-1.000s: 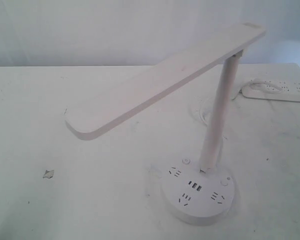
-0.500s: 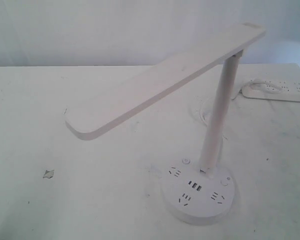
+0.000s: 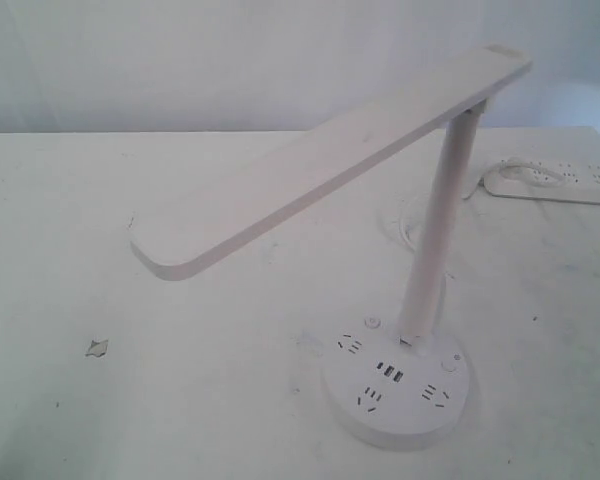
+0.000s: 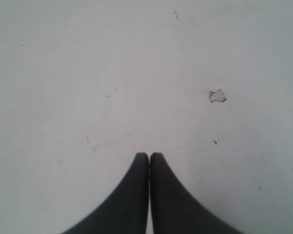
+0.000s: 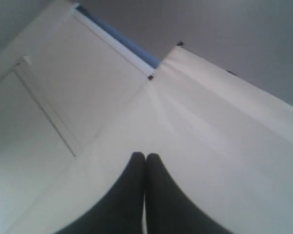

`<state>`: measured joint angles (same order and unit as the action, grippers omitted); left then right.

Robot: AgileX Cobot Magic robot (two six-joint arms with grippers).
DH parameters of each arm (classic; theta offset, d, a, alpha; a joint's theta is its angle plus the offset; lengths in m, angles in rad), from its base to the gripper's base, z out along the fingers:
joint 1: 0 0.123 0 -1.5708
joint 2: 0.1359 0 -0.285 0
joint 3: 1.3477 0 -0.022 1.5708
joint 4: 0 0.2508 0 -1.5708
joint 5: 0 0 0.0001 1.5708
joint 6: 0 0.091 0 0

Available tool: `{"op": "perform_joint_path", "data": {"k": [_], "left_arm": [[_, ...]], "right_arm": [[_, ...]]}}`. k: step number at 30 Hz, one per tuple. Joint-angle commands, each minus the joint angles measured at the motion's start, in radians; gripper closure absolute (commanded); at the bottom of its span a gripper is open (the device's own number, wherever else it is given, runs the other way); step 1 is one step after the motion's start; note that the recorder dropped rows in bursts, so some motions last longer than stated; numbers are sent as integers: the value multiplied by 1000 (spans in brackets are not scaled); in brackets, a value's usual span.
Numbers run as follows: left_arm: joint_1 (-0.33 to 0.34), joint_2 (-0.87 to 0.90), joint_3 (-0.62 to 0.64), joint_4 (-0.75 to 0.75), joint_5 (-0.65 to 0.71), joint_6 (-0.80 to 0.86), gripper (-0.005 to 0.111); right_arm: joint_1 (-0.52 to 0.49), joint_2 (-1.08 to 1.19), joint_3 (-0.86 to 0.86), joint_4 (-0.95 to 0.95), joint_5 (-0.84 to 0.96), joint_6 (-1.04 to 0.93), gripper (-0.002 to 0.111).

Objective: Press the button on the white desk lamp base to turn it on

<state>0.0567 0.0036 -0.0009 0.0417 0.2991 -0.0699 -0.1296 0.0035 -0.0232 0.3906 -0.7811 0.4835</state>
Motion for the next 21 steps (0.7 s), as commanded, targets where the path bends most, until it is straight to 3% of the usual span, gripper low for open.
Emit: {"op": "perform_joint_path", "data": {"k": [1, 4, 8, 10, 13, 17, 21], "left_arm": [[1, -4, 1, -7, 7, -1, 107], [1, -4, 1, -7, 7, -1, 107], [1, -4, 1, -7, 7, -1, 107], [1, -4, 1, -7, 7, -1, 107], [1, -4, 1, -7, 7, -1, 107], [1, -4, 1, -7, 7, -1, 107], [1, -4, 1, -7, 7, -1, 107]], "right_arm": [[-4, 62, -190, -498, -65, 72, 108], [-4, 267, -424, -750, -173, 145, 108], [-4, 582, -648, -1027, -148, 208, 108], [-4, 708, -666, -1104, -140, 299, 108], [-4, 818, -662, -1346, -184, 656, 108], [-4, 835, -662, -1715, -369, 789, 108], [-4, 835, -662, -1937, -440, 878, 108]]}}
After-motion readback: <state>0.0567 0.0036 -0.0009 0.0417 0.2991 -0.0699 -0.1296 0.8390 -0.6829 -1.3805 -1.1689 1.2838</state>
